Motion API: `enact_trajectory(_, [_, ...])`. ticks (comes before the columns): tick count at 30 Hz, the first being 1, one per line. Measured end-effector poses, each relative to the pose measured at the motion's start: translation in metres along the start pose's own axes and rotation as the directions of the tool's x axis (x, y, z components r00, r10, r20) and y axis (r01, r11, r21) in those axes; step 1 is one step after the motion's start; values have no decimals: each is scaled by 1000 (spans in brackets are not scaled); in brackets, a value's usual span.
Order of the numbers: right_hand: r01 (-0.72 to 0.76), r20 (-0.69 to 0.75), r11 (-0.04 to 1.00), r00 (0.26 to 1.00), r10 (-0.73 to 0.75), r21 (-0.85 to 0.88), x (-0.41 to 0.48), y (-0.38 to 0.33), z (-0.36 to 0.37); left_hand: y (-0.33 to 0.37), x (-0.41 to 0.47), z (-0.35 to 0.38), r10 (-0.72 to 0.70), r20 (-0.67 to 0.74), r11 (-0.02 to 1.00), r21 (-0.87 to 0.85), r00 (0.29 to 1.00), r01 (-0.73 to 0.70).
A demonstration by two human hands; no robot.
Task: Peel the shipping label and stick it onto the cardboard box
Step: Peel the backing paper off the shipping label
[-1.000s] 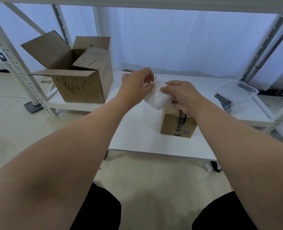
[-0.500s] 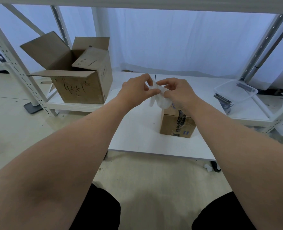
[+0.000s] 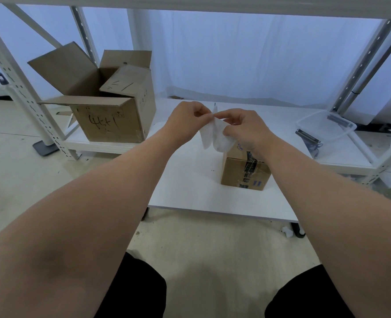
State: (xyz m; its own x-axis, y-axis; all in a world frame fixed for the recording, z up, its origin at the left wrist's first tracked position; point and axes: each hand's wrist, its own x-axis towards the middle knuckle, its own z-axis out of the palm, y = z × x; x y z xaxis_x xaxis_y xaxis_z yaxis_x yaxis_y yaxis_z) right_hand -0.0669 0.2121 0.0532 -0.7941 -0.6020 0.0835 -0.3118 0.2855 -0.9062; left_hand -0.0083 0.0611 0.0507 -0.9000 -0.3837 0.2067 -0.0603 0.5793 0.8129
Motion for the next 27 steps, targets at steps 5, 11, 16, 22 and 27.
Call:
enact_trajectory(5, [-53, -5, 998, 999, 53, 45, -1, -1, 1, 1, 0, 1, -20, -14, 1000, -17, 1000, 20])
enact_trajectory(11, [-65, -23, 993, 997, 67, 95, -2, -3, 1, 6, -2, 3, -6, -54, 999, 38, 999, 8])
enact_trajectory(16, [-42, -65, 996, 997, 47, 84, -1, -2, 0, 10, -6, 3, 46, -20, 992, 115, 999, -43])
enact_trajectory(22, [-19, -93, 998, 995, 25, 66, 0, 2, -2, 13, -9, 2, 94, 20, 983, 154, 995, -96])
enact_trajectory(27, [-38, -159, 999, 986, 40, 15, 3, 2, -2, 13, -7, 2, 56, -54, 985, 165, 997, -47])
